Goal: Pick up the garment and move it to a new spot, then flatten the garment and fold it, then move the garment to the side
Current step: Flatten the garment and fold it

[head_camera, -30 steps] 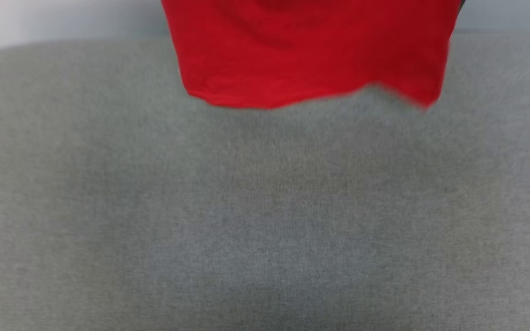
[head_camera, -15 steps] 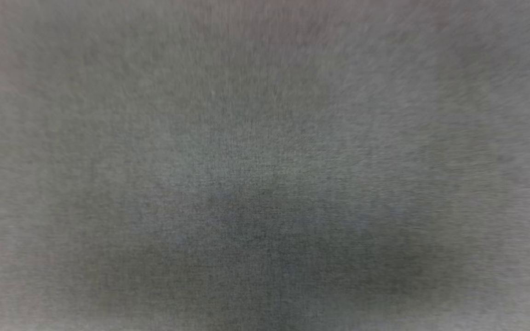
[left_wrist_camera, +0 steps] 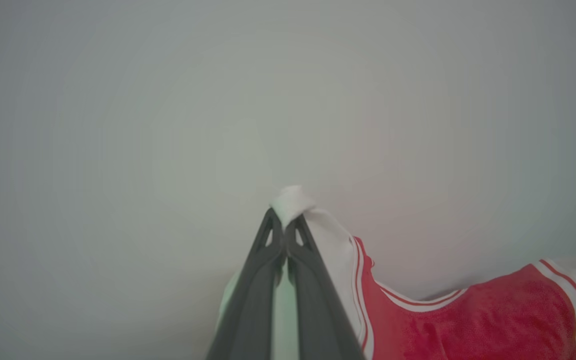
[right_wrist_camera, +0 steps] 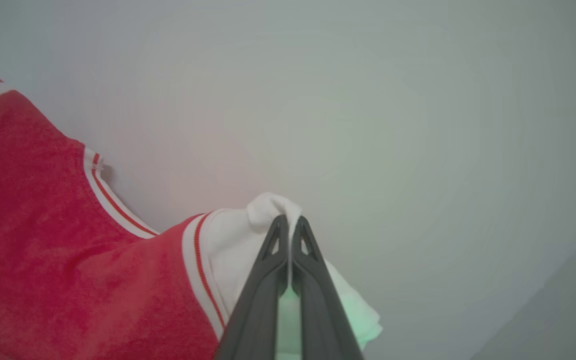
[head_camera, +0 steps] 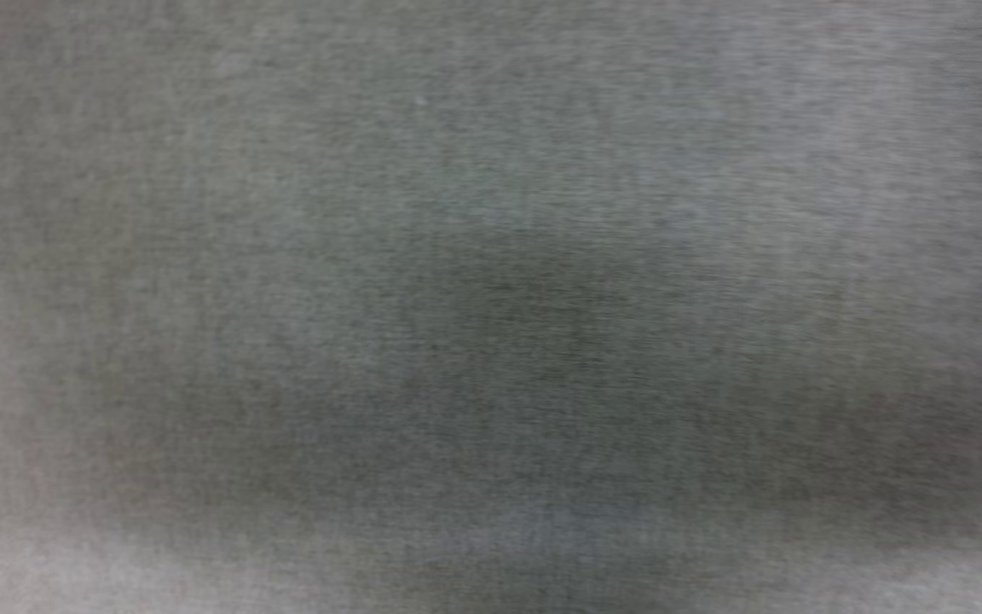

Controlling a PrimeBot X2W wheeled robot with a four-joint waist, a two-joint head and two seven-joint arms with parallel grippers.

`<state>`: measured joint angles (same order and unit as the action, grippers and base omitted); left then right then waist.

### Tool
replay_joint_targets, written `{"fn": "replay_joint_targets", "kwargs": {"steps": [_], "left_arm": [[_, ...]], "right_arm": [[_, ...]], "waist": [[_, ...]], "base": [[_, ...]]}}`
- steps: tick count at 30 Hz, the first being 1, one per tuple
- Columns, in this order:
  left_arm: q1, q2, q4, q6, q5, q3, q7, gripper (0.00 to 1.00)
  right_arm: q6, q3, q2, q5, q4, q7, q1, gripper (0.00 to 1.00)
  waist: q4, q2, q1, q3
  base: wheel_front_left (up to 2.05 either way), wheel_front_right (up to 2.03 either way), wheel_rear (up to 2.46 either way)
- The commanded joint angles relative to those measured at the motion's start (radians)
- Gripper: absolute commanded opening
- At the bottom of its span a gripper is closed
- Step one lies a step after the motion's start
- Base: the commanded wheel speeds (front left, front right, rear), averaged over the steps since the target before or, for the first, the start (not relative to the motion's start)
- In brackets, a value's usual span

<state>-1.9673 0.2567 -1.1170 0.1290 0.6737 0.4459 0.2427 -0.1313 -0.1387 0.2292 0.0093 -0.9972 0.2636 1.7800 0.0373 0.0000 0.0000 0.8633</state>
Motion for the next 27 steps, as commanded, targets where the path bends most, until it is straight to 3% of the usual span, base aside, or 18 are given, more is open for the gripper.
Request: {"fn": "replay_joint_targets", "kwargs": {"steps": [1,5,10,19,27], "left_arm": [[0.008,-0.003,0.005,0.002,0.011,0.002,0.008,0.00],[0.079,-0.008,0.030,0.002,0.070,0.031,-0.018,0.00],[0.198,0.043,0.114,0.001,0.140,0.116,-0.096,0.00],[0.518,0.183,0.338,0.001,0.297,0.263,-0.164,0.00],[0.839,0.323,0.531,0.001,0.383,0.335,-0.124,0.00]], "right_arm": [[0.001,0.001,0.001,0.010,0.001,0.001,-0.001,0.00],[0.001,-0.054,-0.002,0.068,0.018,0.001,-0.035,0.00],[0.001,-0.231,0.065,0.188,0.113,0.001,-0.121,0.00],[0.001,-0.514,0.304,0.460,0.343,0.001,-0.403,0.00],[0.001,-0.572,0.511,0.574,0.583,0.001,-0.757,0.00]], "waist": [[0.042,0.0000,0.0000,0.028],[0.053,0.0000,0.0000,-0.016],[0.056,0.0000,0.0000,-0.109],[0.058,0.0000,0.0000,-0.306],[0.052,0.0000,0.0000,-0.457]], "base": [[0.00,0.00,0.00],[0.00,0.00,0.00],[0.00,0.00,0.00],[0.00,0.00,0.00],[0.00,0.00,0.00]]}}
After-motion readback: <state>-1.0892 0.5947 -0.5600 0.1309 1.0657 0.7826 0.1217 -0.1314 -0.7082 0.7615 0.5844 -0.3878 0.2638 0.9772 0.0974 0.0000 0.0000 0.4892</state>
